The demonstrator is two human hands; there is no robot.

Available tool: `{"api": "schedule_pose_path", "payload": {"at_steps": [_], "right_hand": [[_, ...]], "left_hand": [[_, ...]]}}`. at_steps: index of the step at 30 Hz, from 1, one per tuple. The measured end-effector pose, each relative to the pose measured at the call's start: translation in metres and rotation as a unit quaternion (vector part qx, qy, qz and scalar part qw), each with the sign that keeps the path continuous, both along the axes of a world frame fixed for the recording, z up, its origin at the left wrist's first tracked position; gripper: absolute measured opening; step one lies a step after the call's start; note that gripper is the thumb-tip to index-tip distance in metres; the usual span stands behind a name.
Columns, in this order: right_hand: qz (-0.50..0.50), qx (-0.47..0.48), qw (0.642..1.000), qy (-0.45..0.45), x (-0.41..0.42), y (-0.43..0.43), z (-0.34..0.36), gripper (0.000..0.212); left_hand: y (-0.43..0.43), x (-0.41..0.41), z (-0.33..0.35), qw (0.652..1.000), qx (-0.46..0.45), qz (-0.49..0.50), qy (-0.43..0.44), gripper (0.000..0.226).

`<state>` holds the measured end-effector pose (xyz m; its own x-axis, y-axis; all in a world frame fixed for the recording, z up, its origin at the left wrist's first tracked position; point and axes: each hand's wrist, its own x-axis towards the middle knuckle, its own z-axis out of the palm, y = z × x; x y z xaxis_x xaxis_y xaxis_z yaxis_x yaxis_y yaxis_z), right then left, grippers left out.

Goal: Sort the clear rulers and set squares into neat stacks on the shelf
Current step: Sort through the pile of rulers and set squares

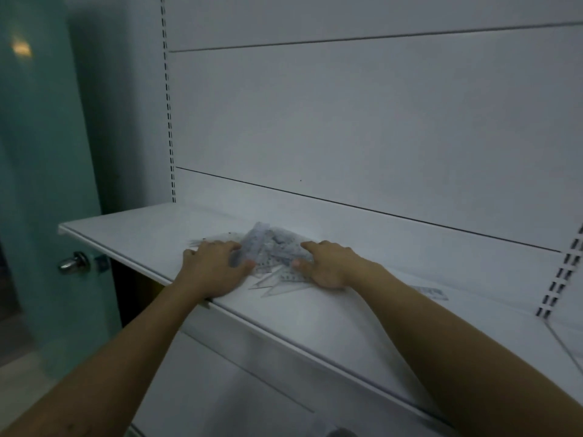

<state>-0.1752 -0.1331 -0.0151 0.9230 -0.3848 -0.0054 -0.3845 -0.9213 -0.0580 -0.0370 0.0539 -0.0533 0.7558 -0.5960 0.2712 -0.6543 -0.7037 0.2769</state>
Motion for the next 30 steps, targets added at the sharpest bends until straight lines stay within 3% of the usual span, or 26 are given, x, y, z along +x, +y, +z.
{"api": "schedule_pose_path", "payload": {"at_steps": [7, 11, 14, 17, 24, 30], "right_hand": [[-0.047, 0.026, 0.994, -0.093, 0.032, 0.000, -0.007, 0.076], [-0.056, 0.068, 0.982, -0.166, 0.036, -0.004, -0.014, 0.058], [-0.055, 0.085, 0.980, -0.169, 0.035, -0.005, -0.015, 0.047], [-0.042, 0.061, 0.986, -0.148, 0.037, -0.005, -0.014, 0.050], [-0.012, 0.093, 0.989, -0.118, 0.038, 0.000, -0.010, 0.043], [-0.027, 0.121, 0.986, -0.115, 0.037, 0.003, -0.008, 0.037]], "left_hand": [[0.004, 0.010, -0.010, 0.993, -0.116, -0.004, 0.009, 0.044], [0.004, 0.010, -0.012, 0.987, -0.159, 0.006, 0.019, 0.041], [0.004, 0.012, -0.011, 0.983, -0.180, 0.013, 0.032, 0.043], [0.005, 0.014, -0.010, 0.975, -0.212, 0.018, 0.061, 0.042], [0.006, 0.011, -0.012, 0.956, -0.281, 0.049, 0.074, 0.021], [0.005, 0.006, -0.010, 0.949, -0.302, 0.047, 0.075, 0.017]]}}
